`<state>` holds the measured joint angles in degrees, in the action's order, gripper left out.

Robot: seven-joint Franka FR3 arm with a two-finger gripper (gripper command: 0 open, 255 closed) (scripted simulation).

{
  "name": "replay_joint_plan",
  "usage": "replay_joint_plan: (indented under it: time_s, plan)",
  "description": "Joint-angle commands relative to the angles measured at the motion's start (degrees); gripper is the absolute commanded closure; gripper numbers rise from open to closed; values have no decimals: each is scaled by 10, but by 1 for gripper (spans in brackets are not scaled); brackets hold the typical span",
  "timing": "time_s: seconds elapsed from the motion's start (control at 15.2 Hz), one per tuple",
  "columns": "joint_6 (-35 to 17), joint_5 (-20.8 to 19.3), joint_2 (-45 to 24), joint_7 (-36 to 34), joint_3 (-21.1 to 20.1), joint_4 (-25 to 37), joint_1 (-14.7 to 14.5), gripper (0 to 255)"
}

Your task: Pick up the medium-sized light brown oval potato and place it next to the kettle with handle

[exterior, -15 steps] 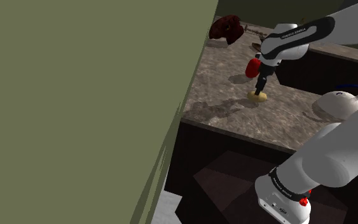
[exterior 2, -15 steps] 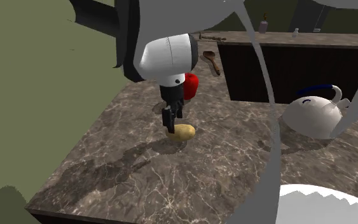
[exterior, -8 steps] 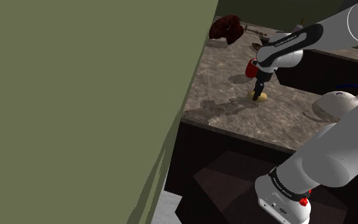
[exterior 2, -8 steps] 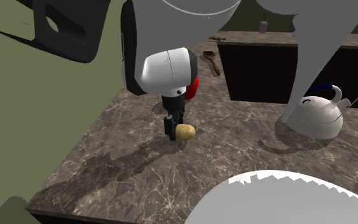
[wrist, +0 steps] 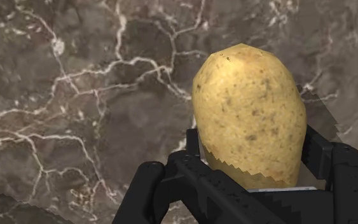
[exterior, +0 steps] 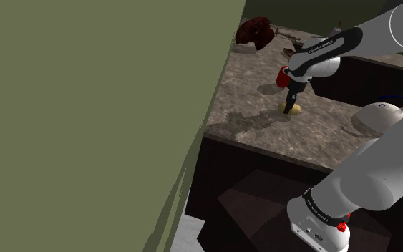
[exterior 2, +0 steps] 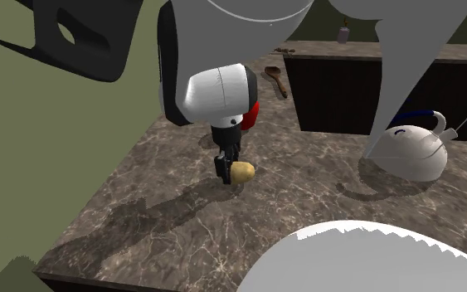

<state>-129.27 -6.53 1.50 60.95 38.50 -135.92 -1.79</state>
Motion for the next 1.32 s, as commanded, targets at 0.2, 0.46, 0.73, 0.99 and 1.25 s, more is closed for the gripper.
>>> replay_joint_plan:
  time_s: [0.2, 0.46, 0.73, 0.99, 1.25]
  plan:
    - [0, 0, 0, 0, 0, 0, 0, 255]
    - [0, 0, 0, 0, 0, 0, 0, 255]
    - [25, -12, 19, -9, -2, 9, 0, 255]
    - [58, -26, 43, -18, -5, 22, 0, 255]
    - [92, -36, 64, -25, -10, 38, 1, 255]
